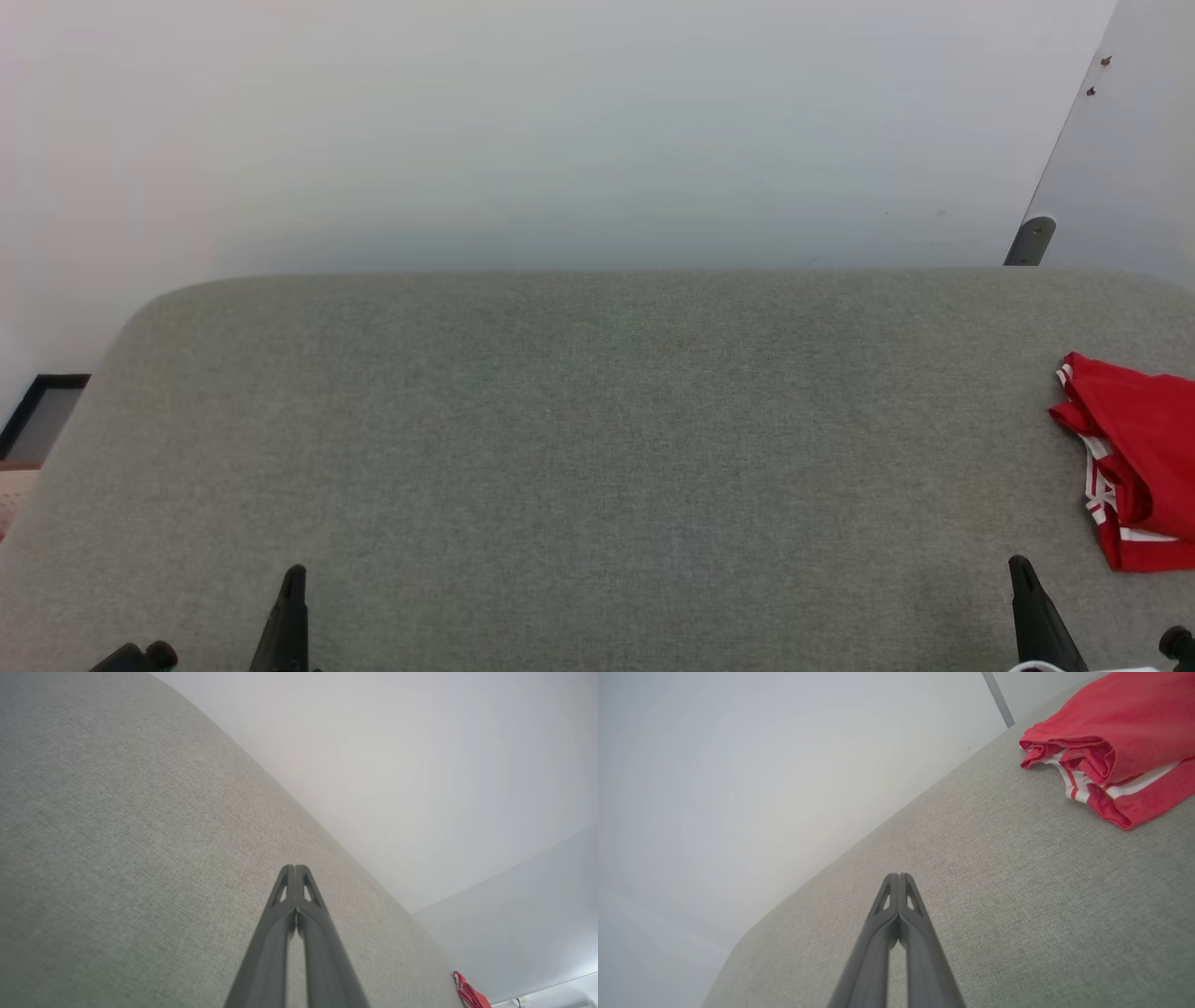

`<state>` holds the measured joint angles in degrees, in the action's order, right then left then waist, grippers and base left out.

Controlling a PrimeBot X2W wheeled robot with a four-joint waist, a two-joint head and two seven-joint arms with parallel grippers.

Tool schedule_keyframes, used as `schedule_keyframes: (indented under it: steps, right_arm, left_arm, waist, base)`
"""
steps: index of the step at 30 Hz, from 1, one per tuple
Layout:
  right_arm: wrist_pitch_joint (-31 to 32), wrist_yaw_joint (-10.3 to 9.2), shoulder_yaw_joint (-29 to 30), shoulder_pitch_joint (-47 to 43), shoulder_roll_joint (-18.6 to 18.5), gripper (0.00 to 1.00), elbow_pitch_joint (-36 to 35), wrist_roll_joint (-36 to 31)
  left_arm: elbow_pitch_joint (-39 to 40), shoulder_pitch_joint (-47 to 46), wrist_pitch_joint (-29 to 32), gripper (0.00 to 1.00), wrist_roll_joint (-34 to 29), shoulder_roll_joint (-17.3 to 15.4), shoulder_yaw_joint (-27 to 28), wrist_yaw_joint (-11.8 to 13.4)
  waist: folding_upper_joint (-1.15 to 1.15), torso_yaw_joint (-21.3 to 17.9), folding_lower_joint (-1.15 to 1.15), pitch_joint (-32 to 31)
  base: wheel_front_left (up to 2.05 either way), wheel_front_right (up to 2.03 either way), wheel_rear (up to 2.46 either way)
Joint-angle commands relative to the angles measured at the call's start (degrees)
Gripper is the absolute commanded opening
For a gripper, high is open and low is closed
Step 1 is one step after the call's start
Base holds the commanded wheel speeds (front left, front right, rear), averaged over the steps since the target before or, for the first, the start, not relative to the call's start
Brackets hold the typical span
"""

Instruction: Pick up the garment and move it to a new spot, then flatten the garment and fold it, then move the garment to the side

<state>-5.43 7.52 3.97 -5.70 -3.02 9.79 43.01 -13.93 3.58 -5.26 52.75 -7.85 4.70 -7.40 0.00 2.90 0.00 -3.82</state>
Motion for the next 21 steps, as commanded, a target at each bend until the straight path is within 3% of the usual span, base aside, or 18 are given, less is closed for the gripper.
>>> schedule_keyframes:
  steps: [1, 21]
  right_arm:
    - [0.3, -0.02, 0.3, 1.7, -0.3, 0.00, -0.5, 1.9]
    - [3.9, -0.02, 0.9, 5.0, -0.3, 0.00, 0.9, 16.8]
  left_arm:
    - [0.6, -1.4, 0.3, 0.00, 1.4, -0.2, 0.3, -0.1]
    - [0.4, -4.2, 3.9, 0.00, 13.3, 1.4, 0.8, -0.1]
  waist:
    - [0.00, 0.0, 0.00, 0.1]
    - [0.00, -0.7, 0.00, 1.0]
  base:
    - [0.00, 0.00, 0.00]
    - [0.00, 0.00, 0.00]
